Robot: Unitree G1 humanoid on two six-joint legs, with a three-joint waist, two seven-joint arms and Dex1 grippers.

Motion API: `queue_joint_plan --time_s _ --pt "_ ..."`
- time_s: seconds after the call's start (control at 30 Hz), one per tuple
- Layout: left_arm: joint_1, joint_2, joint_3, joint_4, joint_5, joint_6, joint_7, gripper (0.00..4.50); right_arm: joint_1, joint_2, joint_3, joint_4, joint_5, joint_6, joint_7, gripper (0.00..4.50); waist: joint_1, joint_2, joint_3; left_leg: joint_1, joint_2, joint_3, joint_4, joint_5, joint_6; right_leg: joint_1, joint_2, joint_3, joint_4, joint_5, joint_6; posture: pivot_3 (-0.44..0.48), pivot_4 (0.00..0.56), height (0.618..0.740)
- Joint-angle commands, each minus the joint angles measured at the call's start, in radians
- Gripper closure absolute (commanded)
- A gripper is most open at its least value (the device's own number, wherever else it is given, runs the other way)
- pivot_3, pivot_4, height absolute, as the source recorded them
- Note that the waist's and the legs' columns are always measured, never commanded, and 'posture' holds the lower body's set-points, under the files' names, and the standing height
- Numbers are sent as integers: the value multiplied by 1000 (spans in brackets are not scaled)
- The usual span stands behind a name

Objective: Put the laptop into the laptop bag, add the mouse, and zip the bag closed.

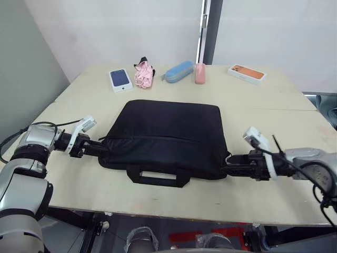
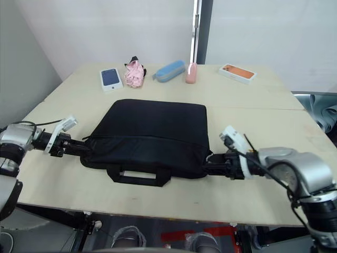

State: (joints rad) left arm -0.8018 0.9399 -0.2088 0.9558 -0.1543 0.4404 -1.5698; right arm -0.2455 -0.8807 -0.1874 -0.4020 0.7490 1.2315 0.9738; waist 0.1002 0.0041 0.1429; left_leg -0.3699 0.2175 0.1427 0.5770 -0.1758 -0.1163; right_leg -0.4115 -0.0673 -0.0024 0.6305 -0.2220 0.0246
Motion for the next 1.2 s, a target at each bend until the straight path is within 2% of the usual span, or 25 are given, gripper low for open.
queue_joint_plan --time_s 0.03,0.13,0.23,0.4,0.53,0.57,0.67,0.77,0.87,0.9,1.03,1.2 --pt "17 99 37 -113 -89 -16 -44 846 29 -72 -146 -43 74 -28 62 15 2 0 0 0 0 0 -1 0 0 0 0 0 0 0 0 0 150 740" --pt "7 153 65 -208 -199 -1 -45 846 82 -122 -297 -71 129 -31 85 15 9 -1 0 0 0 0 -2 0 0 -1 0 0 -1 0 0 0 150 740" --pt "-29 135 109 -346 -308 12 -45 846 97 -134 -454 -100 168 -34 51 15 23 -1 0 1 0 0 -1 0 0 0 0 0 -1 0 0 0 150 740" --pt "-47 -52 142 -650 -436 93 -34 846 213 -138 -614 -166 122 -95 27 15 53 -1 0 1 -1 1 3 0 1 1 -2 0 2 0 -1 0 150 740" --pt "18 -177 79 -816 -424 33 -39 846 361 -146 -660 -218 55 -156 37 15 45 -2 0 -2 -1 2 3 1 6 0 -3 1 1 0 -1 0 150 740" --pt "36 -198 35 -833 -405 -20 -41 846 399 -149 -668 -226 32 -171 41 15 40 -2 0 -4 -1 2 3 4 11 -2 -2 1 1 0 -1 0 150 740" --pt "52 -273 -81 -798 -339 -165 -45 846 488 -153 -692 -244 -11 -192 45 15 33 -1 0 -6 1 2 2 4 11 -5 0 1 1 0 0 0 150 740" --pt "26 -350 -116 -704 -318 -228 -45 846 529 -147 -709 -261 -19 -202 41 15 32 -1 0 -6 1 2 3 4 11 -5 0 1 2 0 1 0 150 740" --pt "26 -371 -142 -648 -313 -246 -45 846 577 -126 -727 -279 -30 -208 37 15 30 -1 0 -6 1 2 4 4 11 -5 0 2 1 0 1 0 150 740" --pt "32 -366 -158 -633 -308 -257 -45 1358 596 -118 -728 -281 -41 -215 33 0 31 -1 0 -6 1 2 4 4 11 -5 0 2 2 0 1 0 150 740" --pt "31 -396 -168 -521 -233 -333 -41 2694 642 -106 -697 -278 -95 -269 19 0 32 -1 0 -6 1 2 4 4 11 -5 0 2 1 0 2 0 150 740" --pt "16 -475 -174 -341 -106 -464 15 4482 582 -137 -548 -238 -182 -363 -39 0 34 -1 -2 -3 0 2 5 4 11 -1 -1 2 1 0 2 0 150 740"
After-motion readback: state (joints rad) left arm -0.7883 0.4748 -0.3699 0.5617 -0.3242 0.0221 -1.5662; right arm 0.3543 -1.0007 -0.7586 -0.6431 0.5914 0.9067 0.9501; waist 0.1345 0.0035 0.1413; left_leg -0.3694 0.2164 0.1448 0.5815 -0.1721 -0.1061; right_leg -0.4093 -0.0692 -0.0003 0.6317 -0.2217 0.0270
